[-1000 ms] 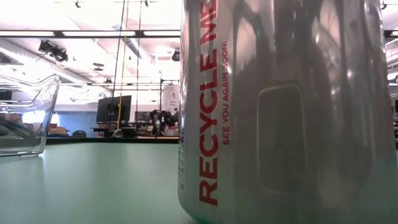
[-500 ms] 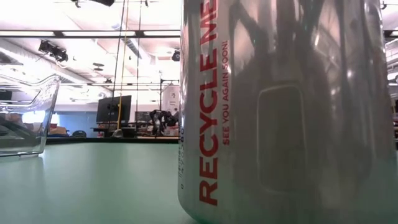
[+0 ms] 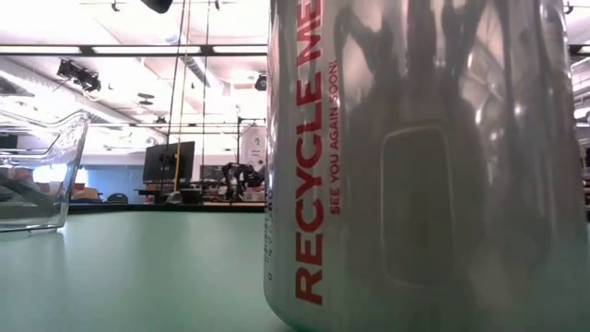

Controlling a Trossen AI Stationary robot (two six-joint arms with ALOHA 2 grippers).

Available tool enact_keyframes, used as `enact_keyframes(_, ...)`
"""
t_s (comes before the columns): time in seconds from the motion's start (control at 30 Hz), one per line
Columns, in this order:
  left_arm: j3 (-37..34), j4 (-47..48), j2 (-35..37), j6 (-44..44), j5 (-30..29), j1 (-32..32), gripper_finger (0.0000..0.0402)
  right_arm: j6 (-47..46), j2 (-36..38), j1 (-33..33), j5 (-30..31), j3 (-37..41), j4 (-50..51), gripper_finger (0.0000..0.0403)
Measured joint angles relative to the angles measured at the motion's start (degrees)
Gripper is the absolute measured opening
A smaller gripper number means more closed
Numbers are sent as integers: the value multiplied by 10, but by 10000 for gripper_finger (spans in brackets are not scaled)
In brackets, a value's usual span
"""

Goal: Sort soda cans
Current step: Put the bottom red/white soda can into the left transparent bin

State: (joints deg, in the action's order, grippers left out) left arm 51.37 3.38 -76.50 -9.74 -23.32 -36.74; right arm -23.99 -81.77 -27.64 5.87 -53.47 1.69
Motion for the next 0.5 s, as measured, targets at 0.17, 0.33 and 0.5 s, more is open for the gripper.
enact_keyframes(0.17,0,-17,1,32,7,8,250,-35,-27,-30,28,0,-26,326)
enact_keyframes(0.33,0,-49,1,36,7,8,249,-50,-69,-50,31,-1,-80,340)
enact_keyframes(0.5,0,-59,1,33,7,8,249,-29,-114,-78,53,-40,-82,343)
